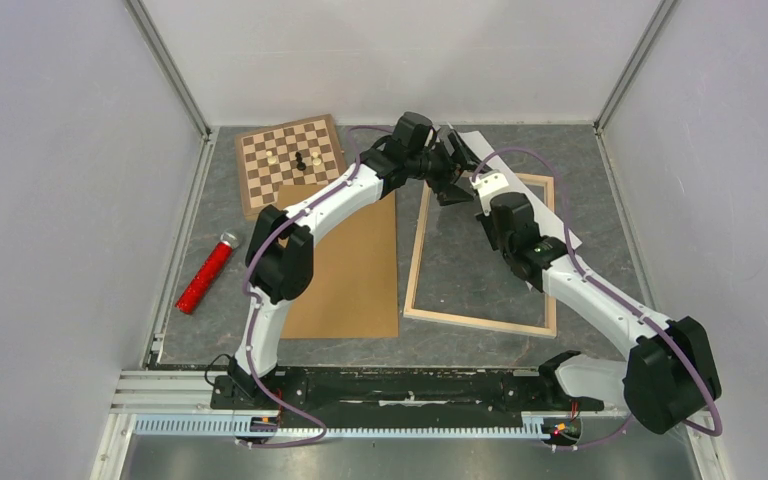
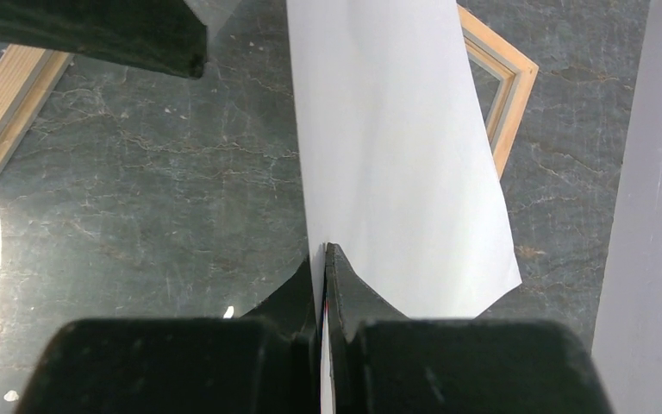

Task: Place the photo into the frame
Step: Turn over the photo from the photo frame.

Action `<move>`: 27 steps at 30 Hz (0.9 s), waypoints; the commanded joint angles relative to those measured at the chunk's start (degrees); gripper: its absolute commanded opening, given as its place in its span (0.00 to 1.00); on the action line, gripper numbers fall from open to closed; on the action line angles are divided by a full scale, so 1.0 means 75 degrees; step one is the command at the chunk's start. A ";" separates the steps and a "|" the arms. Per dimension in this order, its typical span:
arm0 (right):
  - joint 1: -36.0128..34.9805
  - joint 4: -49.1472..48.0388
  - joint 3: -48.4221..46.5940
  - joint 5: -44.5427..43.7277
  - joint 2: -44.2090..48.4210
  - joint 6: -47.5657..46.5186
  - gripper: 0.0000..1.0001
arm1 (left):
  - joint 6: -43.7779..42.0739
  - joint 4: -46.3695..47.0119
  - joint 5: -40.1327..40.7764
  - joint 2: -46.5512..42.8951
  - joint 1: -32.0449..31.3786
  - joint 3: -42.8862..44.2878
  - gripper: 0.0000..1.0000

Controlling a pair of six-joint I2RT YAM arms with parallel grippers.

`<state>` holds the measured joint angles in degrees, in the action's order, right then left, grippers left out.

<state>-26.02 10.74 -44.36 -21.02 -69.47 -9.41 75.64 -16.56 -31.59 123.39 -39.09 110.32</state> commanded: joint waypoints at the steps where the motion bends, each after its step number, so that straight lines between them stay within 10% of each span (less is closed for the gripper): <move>1: -0.0168 -0.0398 -0.0052 -0.0185 -0.0032 0.0077 0.00 | 0.0159 0.0149 0.0013 0.0300 -0.0058 0.0408 0.82; 27: -0.0257 -0.0591 0.0134 -0.0287 0.0051 -0.0058 0.08 | -0.0217 -0.0148 -0.0011 0.0133 -0.0174 -0.0094 0.37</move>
<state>-27.64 8.69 -43.42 -22.41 -70.35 -10.09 75.77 -17.28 -31.64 127.79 -40.12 110.41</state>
